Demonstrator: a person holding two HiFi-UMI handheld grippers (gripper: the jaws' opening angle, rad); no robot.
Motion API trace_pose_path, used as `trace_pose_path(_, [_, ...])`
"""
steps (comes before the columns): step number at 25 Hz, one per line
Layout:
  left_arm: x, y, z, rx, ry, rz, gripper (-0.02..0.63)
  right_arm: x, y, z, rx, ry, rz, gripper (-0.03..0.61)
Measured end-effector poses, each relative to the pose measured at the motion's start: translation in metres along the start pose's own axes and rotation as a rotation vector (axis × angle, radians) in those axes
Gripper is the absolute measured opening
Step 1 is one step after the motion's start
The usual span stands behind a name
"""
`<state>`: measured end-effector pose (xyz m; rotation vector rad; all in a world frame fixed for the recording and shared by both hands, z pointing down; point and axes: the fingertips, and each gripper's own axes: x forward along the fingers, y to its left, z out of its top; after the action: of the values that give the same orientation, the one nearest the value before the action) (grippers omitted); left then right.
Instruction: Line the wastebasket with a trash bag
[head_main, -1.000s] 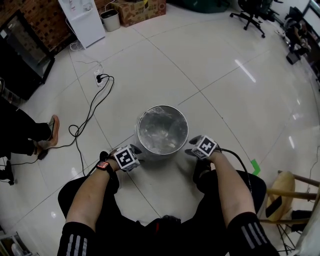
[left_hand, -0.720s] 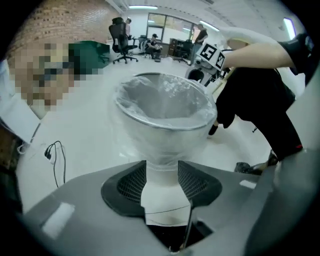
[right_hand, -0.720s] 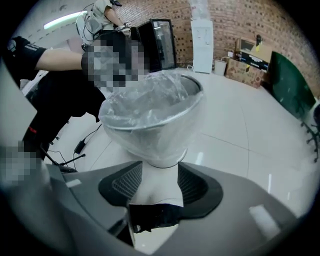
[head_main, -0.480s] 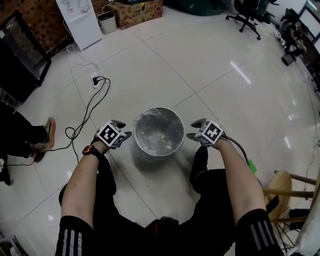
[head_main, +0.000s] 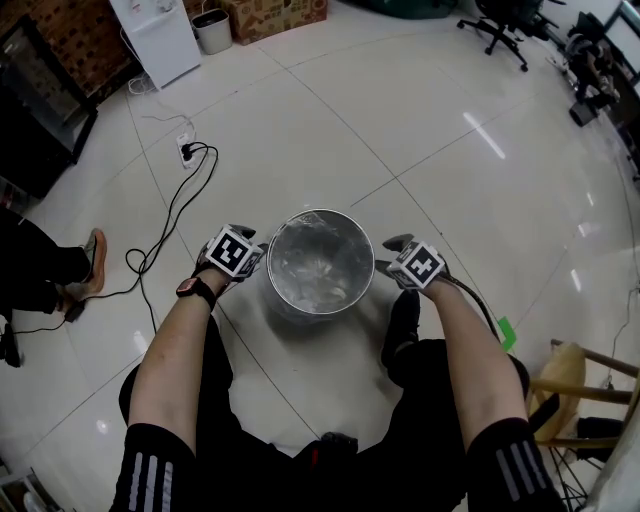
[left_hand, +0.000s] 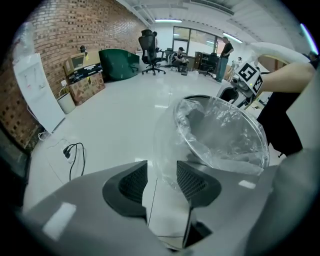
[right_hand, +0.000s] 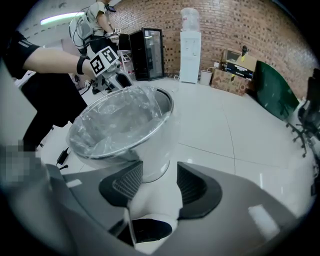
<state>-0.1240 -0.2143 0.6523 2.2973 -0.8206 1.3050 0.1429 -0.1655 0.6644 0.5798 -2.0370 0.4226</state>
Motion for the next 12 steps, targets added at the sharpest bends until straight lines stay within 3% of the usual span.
trace_pose_path(12, [0.02, 0.01, 0.011, -0.017, -0.019, 0.034, 0.172, 0.017, -0.011, -0.009, 0.055, 0.026, -0.029, 0.201])
